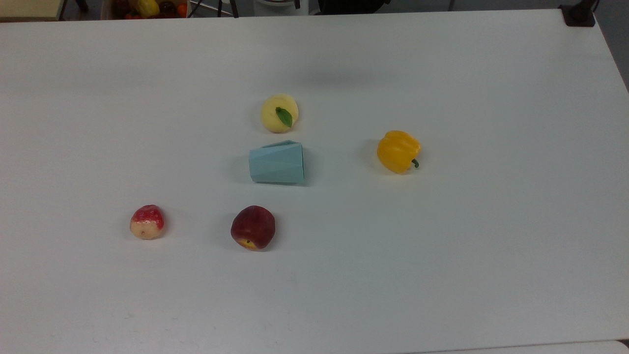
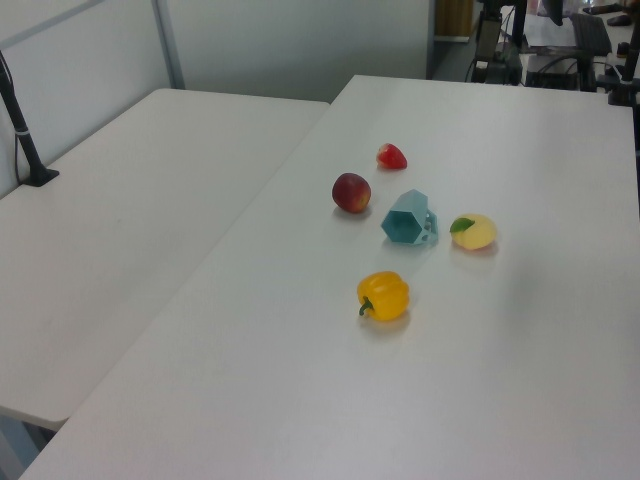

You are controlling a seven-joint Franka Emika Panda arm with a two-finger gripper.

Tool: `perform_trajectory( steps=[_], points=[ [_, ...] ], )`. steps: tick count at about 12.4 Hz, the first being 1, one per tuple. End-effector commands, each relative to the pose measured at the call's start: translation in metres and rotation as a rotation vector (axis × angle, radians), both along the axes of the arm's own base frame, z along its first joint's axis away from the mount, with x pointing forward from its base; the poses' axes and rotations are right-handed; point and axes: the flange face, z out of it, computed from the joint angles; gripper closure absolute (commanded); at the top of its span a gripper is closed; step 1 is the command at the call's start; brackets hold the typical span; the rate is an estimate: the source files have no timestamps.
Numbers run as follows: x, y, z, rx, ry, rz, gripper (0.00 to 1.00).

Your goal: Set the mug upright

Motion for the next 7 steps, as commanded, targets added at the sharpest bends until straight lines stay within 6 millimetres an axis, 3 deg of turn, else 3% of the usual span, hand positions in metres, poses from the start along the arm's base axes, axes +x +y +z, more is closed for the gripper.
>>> perform_trajectory(
  steps=[1, 7],
  points=[
    [-0.0048, 0.0022, -0.0021, 0.026, -0.003, -0.01, 0.0],
    [-0.0057, 0.0009, -0.0017, 0.019, 0.013, -0.009, 0.0]
  ],
)
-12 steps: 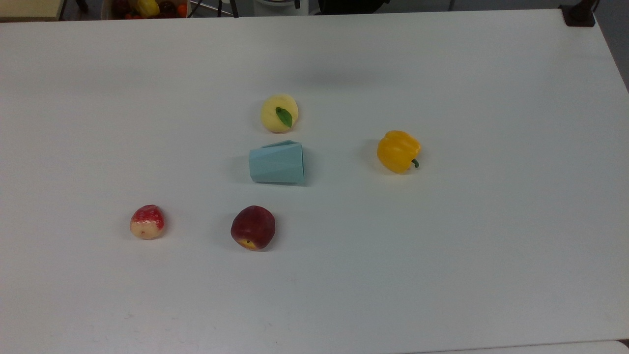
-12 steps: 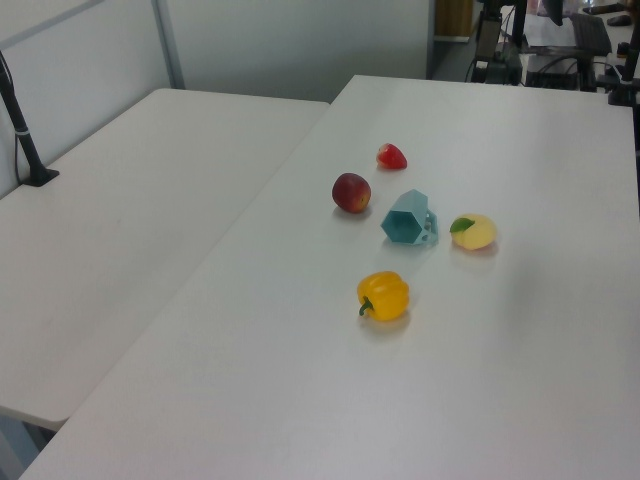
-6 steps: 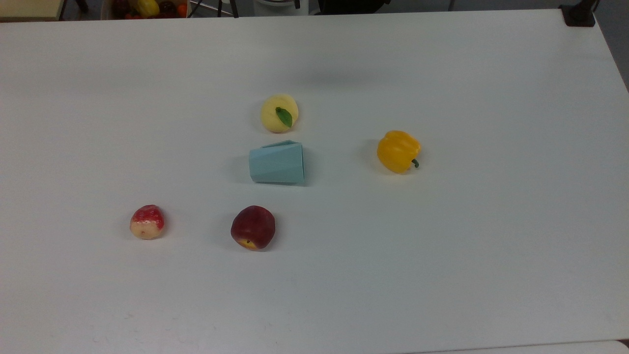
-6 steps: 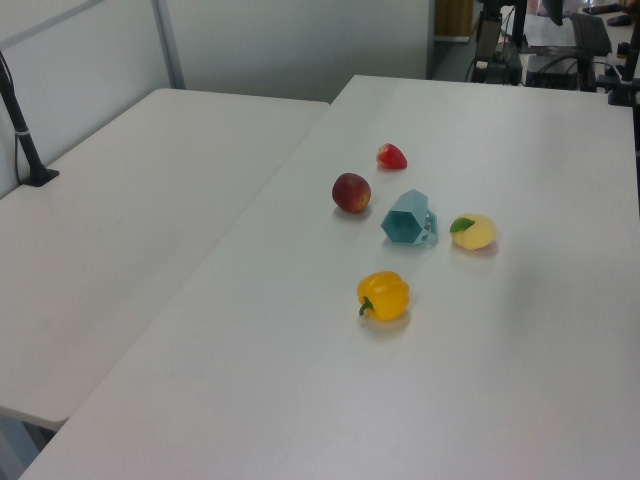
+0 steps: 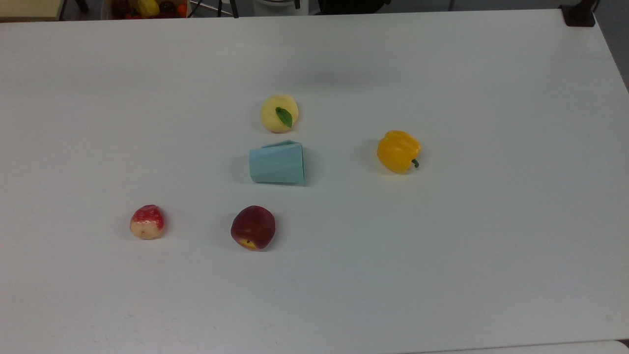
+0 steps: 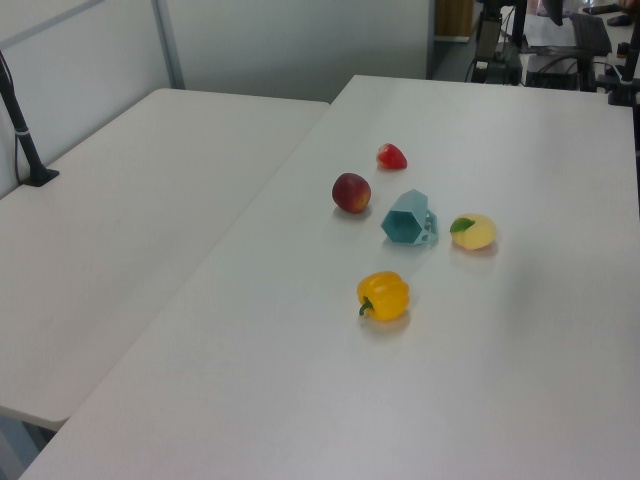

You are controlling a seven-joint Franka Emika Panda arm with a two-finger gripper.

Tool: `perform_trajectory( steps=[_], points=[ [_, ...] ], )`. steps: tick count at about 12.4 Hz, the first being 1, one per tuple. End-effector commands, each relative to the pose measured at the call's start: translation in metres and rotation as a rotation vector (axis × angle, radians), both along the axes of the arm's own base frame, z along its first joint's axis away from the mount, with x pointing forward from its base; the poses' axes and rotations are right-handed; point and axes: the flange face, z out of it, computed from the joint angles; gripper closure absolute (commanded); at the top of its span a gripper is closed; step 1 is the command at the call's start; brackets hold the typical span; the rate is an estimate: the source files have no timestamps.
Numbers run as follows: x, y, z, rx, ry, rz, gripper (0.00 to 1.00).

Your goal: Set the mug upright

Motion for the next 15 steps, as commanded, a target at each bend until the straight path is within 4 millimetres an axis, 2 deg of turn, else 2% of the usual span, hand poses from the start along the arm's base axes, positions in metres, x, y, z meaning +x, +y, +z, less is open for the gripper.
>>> perform_trajectory(
  steps=[1, 2, 4, 6, 9, 12, 15],
  points=[
    [-0.006, 0.005, 0.001, 0.015, 0.009, -0.009, 0.0],
    [-0.004, 0.006, 0.009, 0.018, -0.005, -0.04, 0.0],
    [0.008, 0.01, 0.008, 0.012, 0.029, -0.088, 0.0],
    [0.025, 0.033, 0.0, -0.056, 0.058, -0.105, 0.0],
    [0.052, 0.078, -0.031, -0.224, 0.045, -0.19, 0.0],
    [0.072, 0.112, -0.067, -0.324, 0.032, -0.256, 0.0],
    [0.083, 0.14, -0.103, -0.407, -0.001, -0.344, 0.0]
  ],
)
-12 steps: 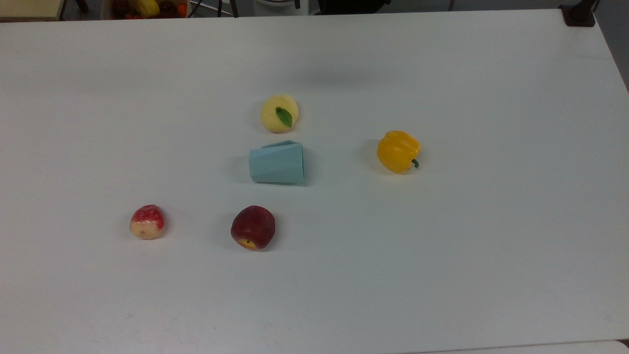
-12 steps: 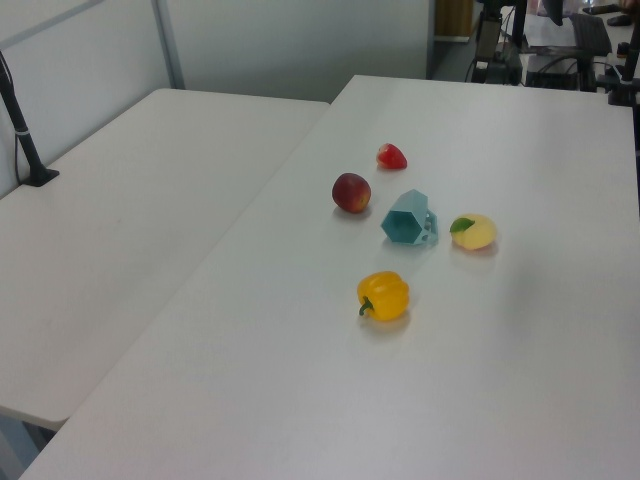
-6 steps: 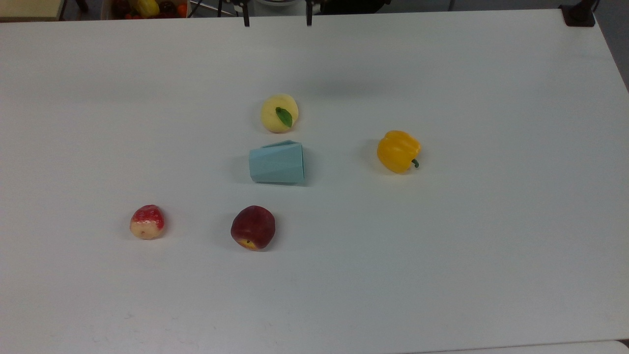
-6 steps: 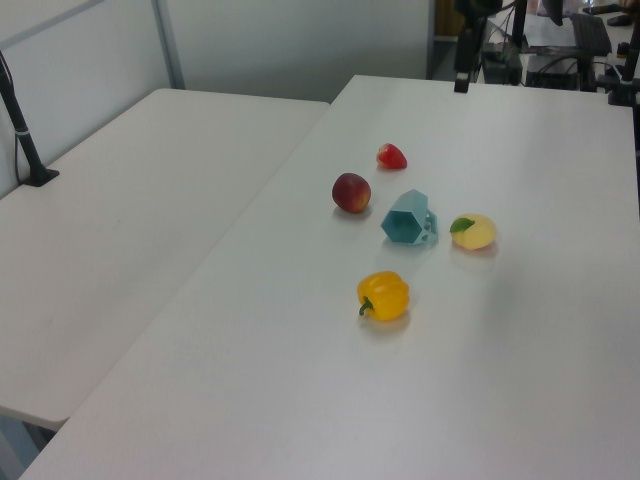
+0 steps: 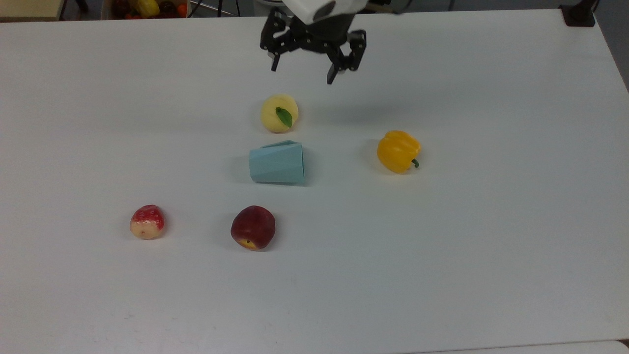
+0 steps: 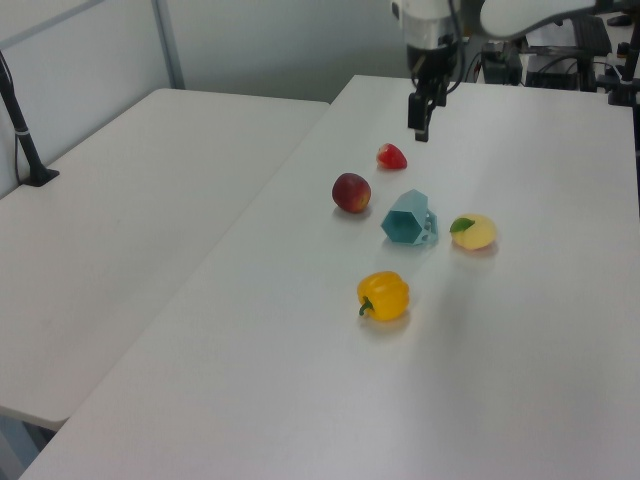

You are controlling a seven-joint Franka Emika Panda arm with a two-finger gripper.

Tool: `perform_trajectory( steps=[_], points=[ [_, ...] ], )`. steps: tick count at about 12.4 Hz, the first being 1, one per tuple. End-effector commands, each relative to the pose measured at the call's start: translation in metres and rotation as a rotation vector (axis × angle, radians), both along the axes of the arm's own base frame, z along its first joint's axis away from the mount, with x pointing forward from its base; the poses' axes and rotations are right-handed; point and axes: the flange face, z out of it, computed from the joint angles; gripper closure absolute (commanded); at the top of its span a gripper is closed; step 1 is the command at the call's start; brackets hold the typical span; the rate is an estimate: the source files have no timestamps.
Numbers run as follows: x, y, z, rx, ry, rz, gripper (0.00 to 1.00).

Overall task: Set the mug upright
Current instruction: 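Lower the open gripper toward the tipped light-blue cup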

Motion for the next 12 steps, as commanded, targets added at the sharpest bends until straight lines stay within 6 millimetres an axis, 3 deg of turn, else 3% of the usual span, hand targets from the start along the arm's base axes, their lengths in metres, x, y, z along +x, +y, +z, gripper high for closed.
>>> perform_trajectory(
  steps=[1, 3, 4, 6, 12],
  points=[
    [0.014, 0.033, -0.035, -0.111, -0.053, -0.102, 0.0],
    [0.018, 0.043, -0.059, -0.17, -0.064, -0.124, 0.0],
    [0.021, 0.051, -0.08, -0.222, -0.072, -0.128, 0.0],
    [0.029, 0.054, -0.102, -0.251, -0.089, -0.111, 0.0],
    [0.042, 0.053, -0.196, -0.407, -0.135, -0.106, 0.0]
  ],
)
